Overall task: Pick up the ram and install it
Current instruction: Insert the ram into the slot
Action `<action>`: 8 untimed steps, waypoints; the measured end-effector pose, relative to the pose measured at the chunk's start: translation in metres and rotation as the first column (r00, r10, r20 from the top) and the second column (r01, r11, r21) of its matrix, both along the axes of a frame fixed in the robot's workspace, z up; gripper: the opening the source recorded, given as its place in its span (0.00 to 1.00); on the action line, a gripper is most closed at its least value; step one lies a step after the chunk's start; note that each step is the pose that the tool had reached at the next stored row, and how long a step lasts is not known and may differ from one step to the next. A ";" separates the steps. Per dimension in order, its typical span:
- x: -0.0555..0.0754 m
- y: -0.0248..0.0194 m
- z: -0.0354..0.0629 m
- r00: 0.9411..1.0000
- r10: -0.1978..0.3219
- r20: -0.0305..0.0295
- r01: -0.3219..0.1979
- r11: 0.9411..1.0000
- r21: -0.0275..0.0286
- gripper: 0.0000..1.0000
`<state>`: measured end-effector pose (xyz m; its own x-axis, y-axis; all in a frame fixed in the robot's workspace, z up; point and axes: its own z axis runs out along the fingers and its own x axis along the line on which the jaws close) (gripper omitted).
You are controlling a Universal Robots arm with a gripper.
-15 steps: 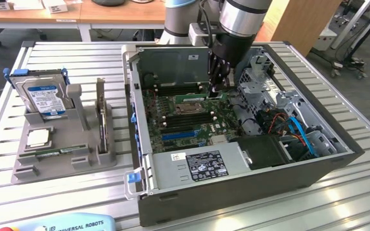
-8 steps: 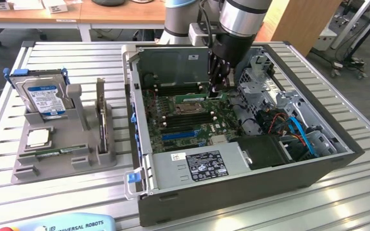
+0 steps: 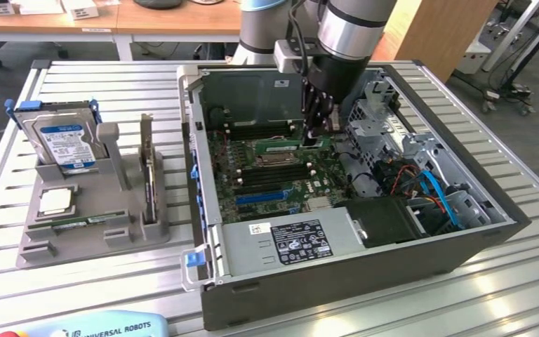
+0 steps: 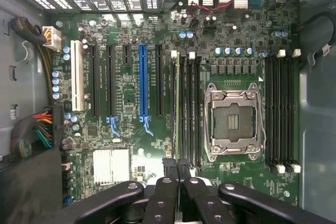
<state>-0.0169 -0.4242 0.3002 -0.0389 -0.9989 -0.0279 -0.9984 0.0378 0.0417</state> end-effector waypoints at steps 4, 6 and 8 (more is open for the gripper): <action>0.000 0.0000 -0.0041 1.000 0.000 0.000 0.000 1.000 0.000 0.11; 0.000 0.0000 -0.0060 1.000 0.000 0.000 0.000 1.000 0.000 0.11; 0.000 0.0000 -0.0082 1.000 0.000 0.000 0.000 1.000 0.000 0.11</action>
